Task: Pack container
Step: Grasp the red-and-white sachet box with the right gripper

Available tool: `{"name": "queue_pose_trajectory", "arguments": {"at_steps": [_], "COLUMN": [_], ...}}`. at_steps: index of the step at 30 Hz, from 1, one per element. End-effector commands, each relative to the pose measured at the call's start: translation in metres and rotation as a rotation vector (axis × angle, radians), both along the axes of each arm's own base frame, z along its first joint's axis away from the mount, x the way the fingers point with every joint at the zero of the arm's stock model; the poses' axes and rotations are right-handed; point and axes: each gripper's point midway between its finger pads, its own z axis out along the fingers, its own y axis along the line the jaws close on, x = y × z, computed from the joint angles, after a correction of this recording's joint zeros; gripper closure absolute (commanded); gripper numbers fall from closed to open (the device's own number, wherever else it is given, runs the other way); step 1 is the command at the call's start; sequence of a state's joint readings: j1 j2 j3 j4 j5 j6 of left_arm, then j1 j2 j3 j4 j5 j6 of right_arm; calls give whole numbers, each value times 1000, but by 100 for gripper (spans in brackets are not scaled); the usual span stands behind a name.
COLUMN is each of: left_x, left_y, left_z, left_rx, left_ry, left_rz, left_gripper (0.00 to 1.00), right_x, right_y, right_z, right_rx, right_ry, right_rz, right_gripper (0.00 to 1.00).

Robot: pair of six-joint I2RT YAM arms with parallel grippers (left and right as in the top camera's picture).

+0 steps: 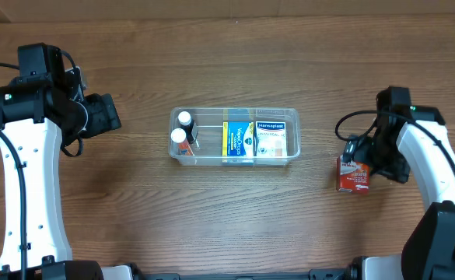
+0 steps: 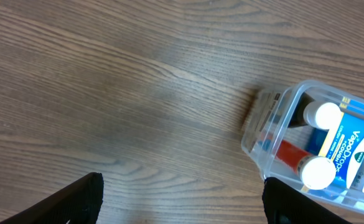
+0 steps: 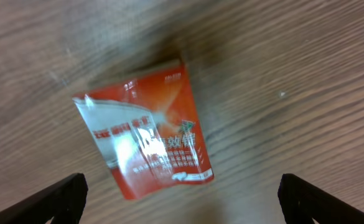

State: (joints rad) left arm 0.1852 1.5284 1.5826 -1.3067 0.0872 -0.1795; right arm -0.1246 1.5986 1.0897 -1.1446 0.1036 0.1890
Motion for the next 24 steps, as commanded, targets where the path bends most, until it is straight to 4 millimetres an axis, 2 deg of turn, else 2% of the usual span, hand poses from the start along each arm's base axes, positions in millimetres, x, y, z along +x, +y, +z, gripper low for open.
{"name": "queue_pose_trajectory", "arguments": {"at_steps": [1, 3, 7, 11, 13, 15, 18, 24], "left_x": [0, 0, 0, 0, 0, 0, 0, 0], "left_y": [0, 0, 0, 0, 0, 0, 0, 0], "left_z": [2, 2, 2, 2, 2, 2, 2, 2], "left_rx": [-1, -1, -2, -2, -2, -2, -2, -2], "left_ry": [-10, -10, -10, -10, -10, -10, -10, -10], "left_rz": [-17, -17, -17, -17, -17, -17, -17, -17], "left_gripper": [16, 16, 16, 17, 16, 16, 16, 17], "right_x": [-1, -3, -3, -8, -8, -7, -6, -2], "right_y": [8, 17, 19, 23, 23, 23, 23, 24], "right_z": [-18, -26, -30, -53, -58, -58, -58, -56], "right_rx": [47, 92, 110, 146, 148, 147, 147, 151], "right_ry": [-26, -32, -27, 53, 62, 58, 54, 43], "right_rz": [106, 140, 159, 160, 158, 159, 152, 151], "right_gripper": [0, 0, 0, 0, 0, 4, 22, 24]}}
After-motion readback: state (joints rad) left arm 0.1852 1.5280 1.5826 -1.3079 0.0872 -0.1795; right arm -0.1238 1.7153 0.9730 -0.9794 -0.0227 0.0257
